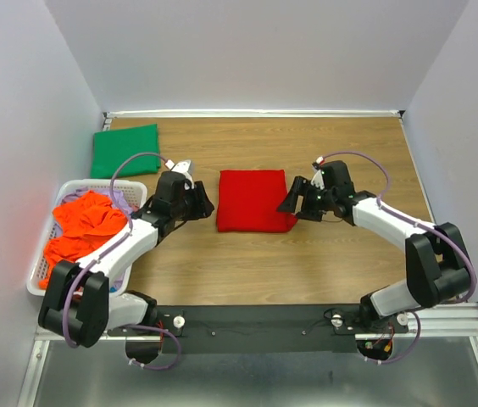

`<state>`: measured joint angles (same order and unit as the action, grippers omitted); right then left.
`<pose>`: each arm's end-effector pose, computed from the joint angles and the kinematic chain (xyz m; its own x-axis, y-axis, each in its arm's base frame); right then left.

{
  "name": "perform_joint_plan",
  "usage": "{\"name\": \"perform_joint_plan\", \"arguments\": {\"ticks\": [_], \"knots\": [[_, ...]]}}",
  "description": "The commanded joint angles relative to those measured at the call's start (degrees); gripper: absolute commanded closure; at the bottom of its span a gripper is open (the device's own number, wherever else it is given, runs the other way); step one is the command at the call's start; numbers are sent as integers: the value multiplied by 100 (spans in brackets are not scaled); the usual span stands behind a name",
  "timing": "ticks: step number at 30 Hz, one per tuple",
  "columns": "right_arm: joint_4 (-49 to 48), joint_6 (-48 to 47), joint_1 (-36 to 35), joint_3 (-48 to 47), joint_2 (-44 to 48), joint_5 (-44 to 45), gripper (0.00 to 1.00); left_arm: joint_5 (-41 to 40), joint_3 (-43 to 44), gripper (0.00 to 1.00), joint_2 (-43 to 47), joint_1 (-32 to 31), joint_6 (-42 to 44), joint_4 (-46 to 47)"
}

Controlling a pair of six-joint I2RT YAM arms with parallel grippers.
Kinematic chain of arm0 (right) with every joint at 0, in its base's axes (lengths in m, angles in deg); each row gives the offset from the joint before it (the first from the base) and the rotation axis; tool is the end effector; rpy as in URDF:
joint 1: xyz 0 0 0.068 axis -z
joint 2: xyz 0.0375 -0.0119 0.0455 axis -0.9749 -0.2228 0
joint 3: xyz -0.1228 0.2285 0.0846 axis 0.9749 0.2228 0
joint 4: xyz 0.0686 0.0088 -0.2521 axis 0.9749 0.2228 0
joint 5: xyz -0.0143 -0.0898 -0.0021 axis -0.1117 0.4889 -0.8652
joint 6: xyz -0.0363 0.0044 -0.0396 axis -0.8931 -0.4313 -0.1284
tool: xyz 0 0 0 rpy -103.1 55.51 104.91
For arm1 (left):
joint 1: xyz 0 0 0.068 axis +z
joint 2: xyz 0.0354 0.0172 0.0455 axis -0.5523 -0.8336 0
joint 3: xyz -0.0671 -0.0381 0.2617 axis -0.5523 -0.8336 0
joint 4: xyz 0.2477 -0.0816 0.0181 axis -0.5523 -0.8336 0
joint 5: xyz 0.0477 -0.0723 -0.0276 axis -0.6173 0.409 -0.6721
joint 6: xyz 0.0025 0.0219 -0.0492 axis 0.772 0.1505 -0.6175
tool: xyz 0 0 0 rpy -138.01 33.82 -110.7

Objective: Fold and stack the t-shirts
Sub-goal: Fold the tshirt

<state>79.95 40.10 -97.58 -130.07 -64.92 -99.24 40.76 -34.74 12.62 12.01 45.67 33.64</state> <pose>0.2738 0.1176 0.2009 -0.8810 0.2383 -0.4086 -0.0948 0.7573 0.6462 0.2372 -0.0985 0.2186 -0.7070 -0.2639 -0.6561 0.1149 0.8726 -0.4748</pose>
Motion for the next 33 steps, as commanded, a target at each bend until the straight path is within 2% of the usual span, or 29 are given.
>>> {"name": "perform_joint_plan", "arguments": {"ticks": [1, 16, 22, 25, 31, 32, 33], "knots": [[528, 178, -178, 64, -225, 992, 15, -428, 293, 41, -412, -80, 325, -227], [493, 117, -759, -445, -1324, 1467, 16, -454, 891, 41, -1696, -485, 238, -254], [458, 125, -952, -489, -1640, 1292, 23, -331, 918, 42, -2092, -669, 106, -254], [283, 125, -970, -481, -1728, 1064, 31, -244, 935, 42, -2215, -757, 44, -201], [-340, 187, -970, -305, -1711, 659, 64, -129, 909, 43, -2163, -793, -43, -148], [-455, 196, -979, -200, -1667, 511, 74, -164, 900, 43, -2076, -793, -52, -148], [-587, 239, -961, -121, -1623, 448, 80, -182, 891, 43, -2031, -793, -61, -148]]}}
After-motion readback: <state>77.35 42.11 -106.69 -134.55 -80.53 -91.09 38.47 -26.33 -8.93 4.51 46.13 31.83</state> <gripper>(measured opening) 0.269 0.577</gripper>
